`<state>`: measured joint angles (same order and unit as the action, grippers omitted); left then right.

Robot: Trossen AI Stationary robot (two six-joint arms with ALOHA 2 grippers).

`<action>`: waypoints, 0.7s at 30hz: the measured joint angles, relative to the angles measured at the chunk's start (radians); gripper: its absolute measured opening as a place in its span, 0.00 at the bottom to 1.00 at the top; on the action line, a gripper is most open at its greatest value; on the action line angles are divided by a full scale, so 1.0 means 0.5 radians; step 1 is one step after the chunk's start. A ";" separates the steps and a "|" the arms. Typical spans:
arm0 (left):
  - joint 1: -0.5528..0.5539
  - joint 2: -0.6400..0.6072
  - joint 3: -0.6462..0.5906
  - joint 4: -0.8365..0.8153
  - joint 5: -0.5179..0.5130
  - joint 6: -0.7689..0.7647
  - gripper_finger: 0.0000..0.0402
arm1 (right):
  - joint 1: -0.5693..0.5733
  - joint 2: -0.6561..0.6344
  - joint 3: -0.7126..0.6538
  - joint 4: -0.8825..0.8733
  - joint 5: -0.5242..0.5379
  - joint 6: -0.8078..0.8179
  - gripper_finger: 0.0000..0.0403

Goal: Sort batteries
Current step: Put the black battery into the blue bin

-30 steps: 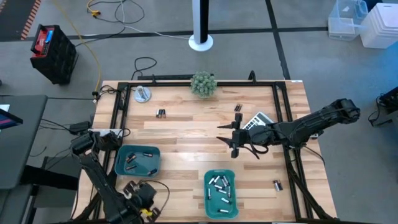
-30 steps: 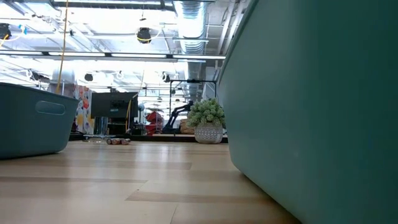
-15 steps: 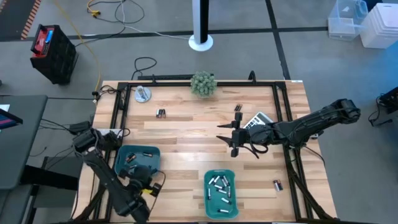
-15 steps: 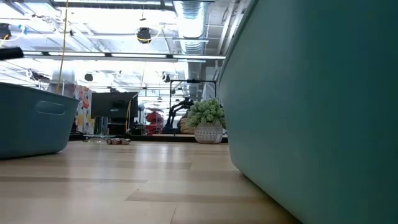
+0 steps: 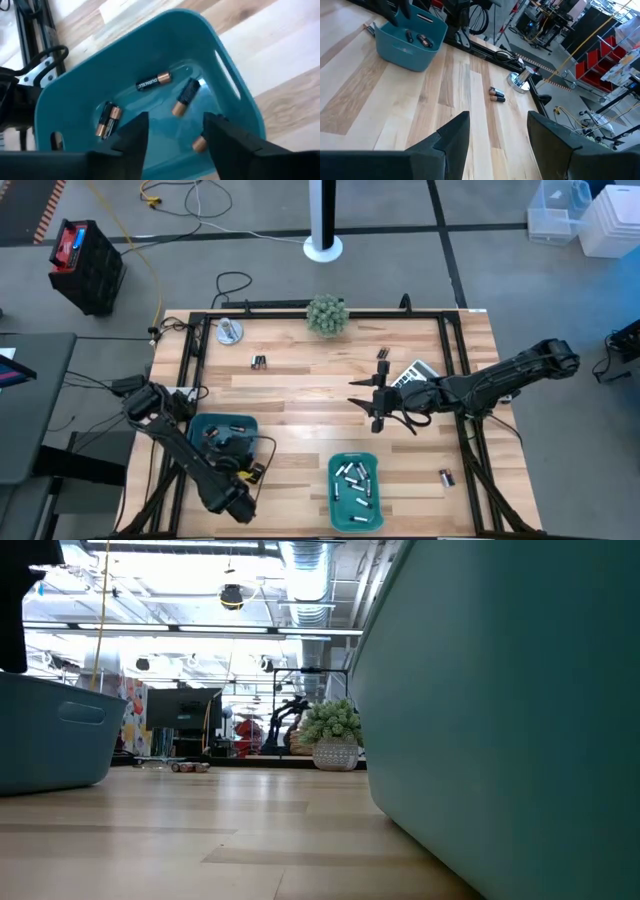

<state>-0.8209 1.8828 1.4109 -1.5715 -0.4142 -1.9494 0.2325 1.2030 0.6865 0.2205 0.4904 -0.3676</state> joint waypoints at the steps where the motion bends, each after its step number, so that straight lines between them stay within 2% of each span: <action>1: 0.009 0.000 0.000 0.001 0.018 0.027 0.48 | 0.000 0.000 0.000 -0.001 0.000 0.000 0.53; 4: 0.016 -0.007 0.017 -0.001 0.089 0.108 0.53 | 0.000 0.000 0.000 -0.003 0.000 0.000 0.53; 7: -0.003 -0.009 0.093 0.000 0.088 0.178 0.54 | 0.004 0.000 0.000 -0.015 -0.012 0.000 0.53; 11: -0.069 -0.009 0.220 0.002 0.007 0.257 0.52 | 0.005 0.000 0.000 -0.020 -0.186 0.001 0.53; 14: -0.137 -0.009 0.294 0.003 -0.246 0.232 0.51 | -0.001 0.000 0.000 -0.019 -0.254 0.001 0.53; 21: -0.180 -0.010 0.345 0.002 -1.078 0.225 0.45 | -0.013 0.000 0.000 0.003 -0.257 -0.002 0.53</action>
<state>-0.9107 1.8778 1.5833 -1.5703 -0.9533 -1.8369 0.2260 1.2030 0.6865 0.2221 0.3617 -0.3686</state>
